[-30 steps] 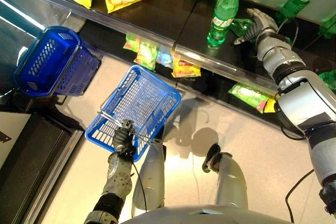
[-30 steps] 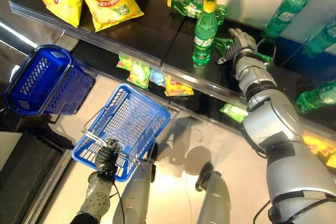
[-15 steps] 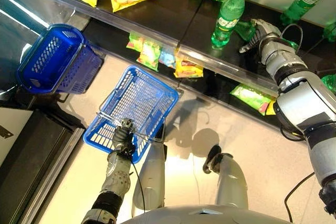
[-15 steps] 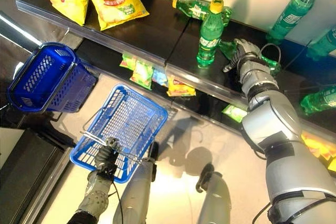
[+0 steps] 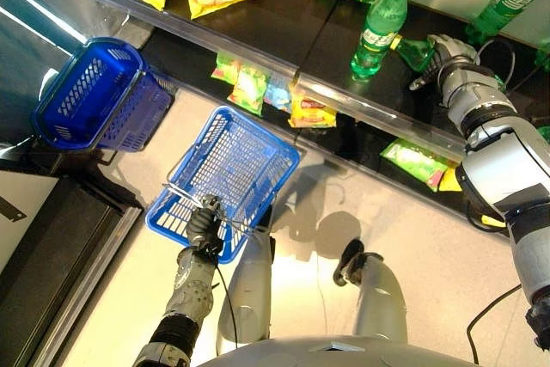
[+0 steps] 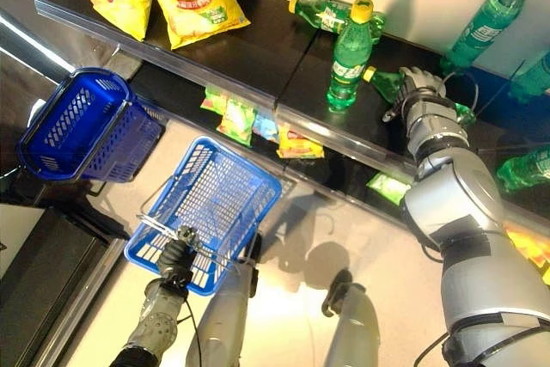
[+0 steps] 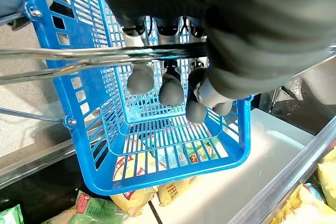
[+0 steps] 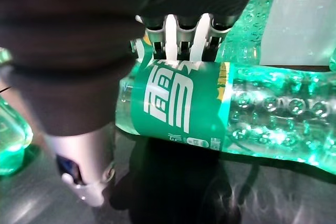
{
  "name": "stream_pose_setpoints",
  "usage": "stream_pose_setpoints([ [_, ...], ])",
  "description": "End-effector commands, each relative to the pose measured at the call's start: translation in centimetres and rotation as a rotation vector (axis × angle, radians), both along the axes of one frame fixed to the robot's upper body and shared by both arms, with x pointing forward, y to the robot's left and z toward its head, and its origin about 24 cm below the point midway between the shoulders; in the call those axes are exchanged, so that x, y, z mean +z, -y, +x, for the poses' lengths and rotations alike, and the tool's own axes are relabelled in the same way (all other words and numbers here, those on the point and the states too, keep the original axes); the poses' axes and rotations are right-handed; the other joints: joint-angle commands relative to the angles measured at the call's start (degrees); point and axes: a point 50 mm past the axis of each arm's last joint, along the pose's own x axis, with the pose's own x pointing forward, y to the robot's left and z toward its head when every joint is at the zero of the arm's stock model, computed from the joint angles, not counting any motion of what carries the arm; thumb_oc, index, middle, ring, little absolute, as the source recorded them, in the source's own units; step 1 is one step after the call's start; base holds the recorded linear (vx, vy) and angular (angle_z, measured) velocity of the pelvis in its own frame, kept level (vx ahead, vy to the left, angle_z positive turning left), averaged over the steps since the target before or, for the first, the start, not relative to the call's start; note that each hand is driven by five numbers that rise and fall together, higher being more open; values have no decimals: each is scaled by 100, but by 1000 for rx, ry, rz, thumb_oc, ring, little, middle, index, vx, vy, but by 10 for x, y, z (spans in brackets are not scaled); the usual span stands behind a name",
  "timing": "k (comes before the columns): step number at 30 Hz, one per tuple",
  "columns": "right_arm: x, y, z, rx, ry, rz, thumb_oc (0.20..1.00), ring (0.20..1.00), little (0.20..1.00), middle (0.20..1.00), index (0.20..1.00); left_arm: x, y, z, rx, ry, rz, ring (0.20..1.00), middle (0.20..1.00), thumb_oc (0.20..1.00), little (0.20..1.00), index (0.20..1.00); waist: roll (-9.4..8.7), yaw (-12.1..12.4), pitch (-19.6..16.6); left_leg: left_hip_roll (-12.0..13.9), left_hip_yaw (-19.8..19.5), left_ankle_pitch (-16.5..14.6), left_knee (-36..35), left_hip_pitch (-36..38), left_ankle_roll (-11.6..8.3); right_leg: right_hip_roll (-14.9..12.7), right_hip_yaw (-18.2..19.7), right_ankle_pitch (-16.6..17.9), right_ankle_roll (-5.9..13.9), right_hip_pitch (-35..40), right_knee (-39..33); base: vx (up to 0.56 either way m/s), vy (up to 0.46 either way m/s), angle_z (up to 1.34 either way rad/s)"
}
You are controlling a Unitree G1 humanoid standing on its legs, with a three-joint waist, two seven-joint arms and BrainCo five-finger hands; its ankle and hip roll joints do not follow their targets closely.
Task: Pick up the snacks into the basket
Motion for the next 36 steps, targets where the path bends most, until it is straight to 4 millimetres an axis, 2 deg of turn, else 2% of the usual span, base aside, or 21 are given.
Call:
stream_pose_setpoints([
  [1, 23, 36, -12, -123, 21, -81, 1000, 1000, 1000, 1000, 1000, 24, -3, 4, -52, 143, 70, 200, 200, 200, 200, 200, 219, 53, -109, -71, 124, -22, 212, -187, 356, 79, 203, 646, 428, 224, -323, 0, 0, 0],
  [8, 14, 55, -22, -181, -21, -83, 1000, 1000, 1000, 1000, 1000, 29, -2, 6, -63, 166, 68, 200, 200, 200, 200, 200, 257, 77, -105, -63, 119, -5, 206, -201, 348, 69, 174, 627, 429, 224, -306, 0, 0, 0],
  [15, 3, 76, -34, -257, -53, 1, 1000, 1000, 1000, 1000, 1000, 30, -1, 6, -77, 169, 69, 200, 200, 200, 200, 200, 293, 101, -114, -53, 90, -1, 218, -239, 357, 60, 182, 618, 426, 167, -277, -4, -5, 2],
  [16, 2, 81, -37, -276, -59, 14, 539, 539, 539, 539, 539, 31, 0, 5, -80, 173, 67, 200, 200, 200, 200, 200, 303, 112, -115, -50, 100, -2, 210, -226, 359, 58, 183, 613, 430, 163, -264, 0, 0, 0],
  [17, 2, 81, -37, -276, -59, 14, 539, 539, 539, 539, 539, 31, 0, 5, -80, 173, 67, 200, 200, 200, 200, 200, 303, 112, -115, -50, 100, -2, 210, -226, 359, 58, 183, 613, 430, 163, -264, 0, 0, 0],
  [18, 1, 83, -38, -283, -62, 23, 200, 200, 200, 200, 200, 31, 0, 6, -83, 174, 67, 200, 200, 200, 200, 200, 311, 117, -119, -48, 99, -4, 213, -224, 362, 57, 186, 611, 431, 163, -250, 0, 0, 0],
  [20, -1, 90, -42, -301, -73, 47, 200, 200, 200, 200, 200, 31, 0, 5, -85, 176, 64, 200, 200, 200, 200, 200, 319, 118, -133, -52, 95, -6, 221, -238, 368, 51, 195, 610, 434, 148, -256, 0, 0, 0],
  [28, -1, 94, -45, -318, -84, 47, 200, 200, 200, 200, 200, 31, 2, 4, -94, 176, 53, 200, 200, 200, 200, 200, 323, 105, -167, -67, 110, -24, 254, -281, 388, 34, 199, 615, 445, 113, -230, 0, 0, 0],
  [34, 3, 89, -42, -297, -45, 53, 200, 200, 200, 200, 200, 30, 0, 3, -84, 171, 50, 200, 200, 200, 200, 200, 325, 95, -191, -65, 131, -32, 259, -297, 401, 13, 221, 632, 456, 93, -226, 0, 0, 0],
  [36, 11, 82, -36, -262, -1, 49, 200, 200, 200, 200, 200, 31, -1, 4, -76, 174, 56, 200, 200, 200, 200, 200, 319, 87, -194, -72, 140, -32, 268, -308, 409, 22, 239, 640, 454, 72, -223, 0, 0, 0],
])
